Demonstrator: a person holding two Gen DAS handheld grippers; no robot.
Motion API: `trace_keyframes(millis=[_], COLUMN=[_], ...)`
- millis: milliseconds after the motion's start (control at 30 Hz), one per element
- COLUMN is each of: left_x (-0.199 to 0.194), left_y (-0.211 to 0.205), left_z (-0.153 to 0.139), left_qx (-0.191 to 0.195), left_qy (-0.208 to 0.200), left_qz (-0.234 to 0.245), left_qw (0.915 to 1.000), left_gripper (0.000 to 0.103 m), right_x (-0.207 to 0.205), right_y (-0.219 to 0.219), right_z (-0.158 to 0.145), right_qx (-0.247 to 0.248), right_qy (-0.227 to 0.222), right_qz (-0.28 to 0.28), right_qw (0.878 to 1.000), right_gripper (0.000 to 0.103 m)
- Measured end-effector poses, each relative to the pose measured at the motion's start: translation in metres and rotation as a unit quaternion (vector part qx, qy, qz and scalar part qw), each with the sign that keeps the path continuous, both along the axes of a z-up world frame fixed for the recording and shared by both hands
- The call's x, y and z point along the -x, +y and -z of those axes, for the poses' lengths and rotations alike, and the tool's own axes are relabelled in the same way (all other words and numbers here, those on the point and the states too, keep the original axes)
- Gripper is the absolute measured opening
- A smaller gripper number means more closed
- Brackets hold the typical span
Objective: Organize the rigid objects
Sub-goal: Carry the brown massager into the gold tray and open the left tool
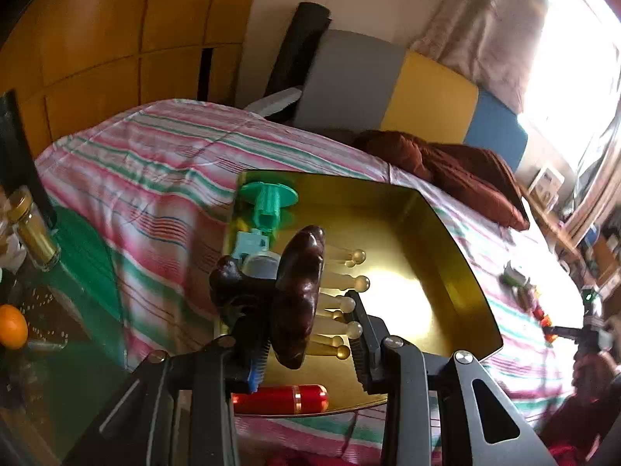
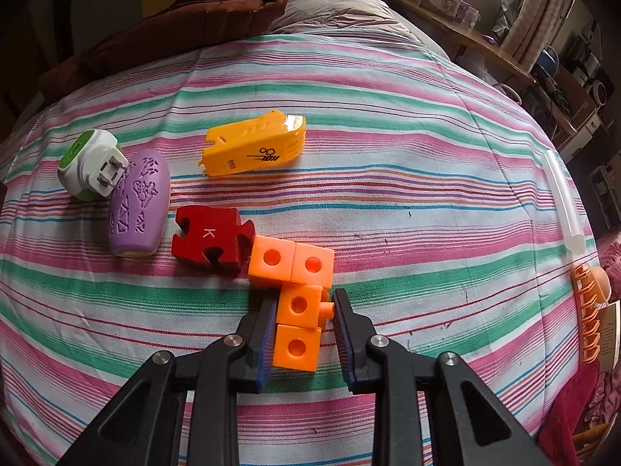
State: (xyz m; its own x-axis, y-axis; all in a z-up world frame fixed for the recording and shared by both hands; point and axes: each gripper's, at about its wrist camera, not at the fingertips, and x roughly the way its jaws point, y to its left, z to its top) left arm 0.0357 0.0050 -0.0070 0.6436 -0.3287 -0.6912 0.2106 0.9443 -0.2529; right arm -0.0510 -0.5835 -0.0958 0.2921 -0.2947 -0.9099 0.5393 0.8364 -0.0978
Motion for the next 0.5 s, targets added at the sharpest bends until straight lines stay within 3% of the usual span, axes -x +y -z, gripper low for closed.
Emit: trace_keyframes(millis=[200,500], left_x=[-0.003,-0.02], left_y=[0.0,-0.038], left_z=[0.007,0.047], left_qx=[0.009,-0.07], left_qy=[0.017,0.053], left_qz=[0.011,0.027], left_qw=[0.9997,0.9957], left_gripper=[0.036,0.036], right_x=[0.0,0.0], right_y=[0.002,0.004], right_z=[0.0,-0.001], right_qx=[0.001,0.004], right_qy=[0.001,0.002], right_qz=[0.0,0.001], right_qw=[1.0,1.0], right_gripper=[0.027,0.027])
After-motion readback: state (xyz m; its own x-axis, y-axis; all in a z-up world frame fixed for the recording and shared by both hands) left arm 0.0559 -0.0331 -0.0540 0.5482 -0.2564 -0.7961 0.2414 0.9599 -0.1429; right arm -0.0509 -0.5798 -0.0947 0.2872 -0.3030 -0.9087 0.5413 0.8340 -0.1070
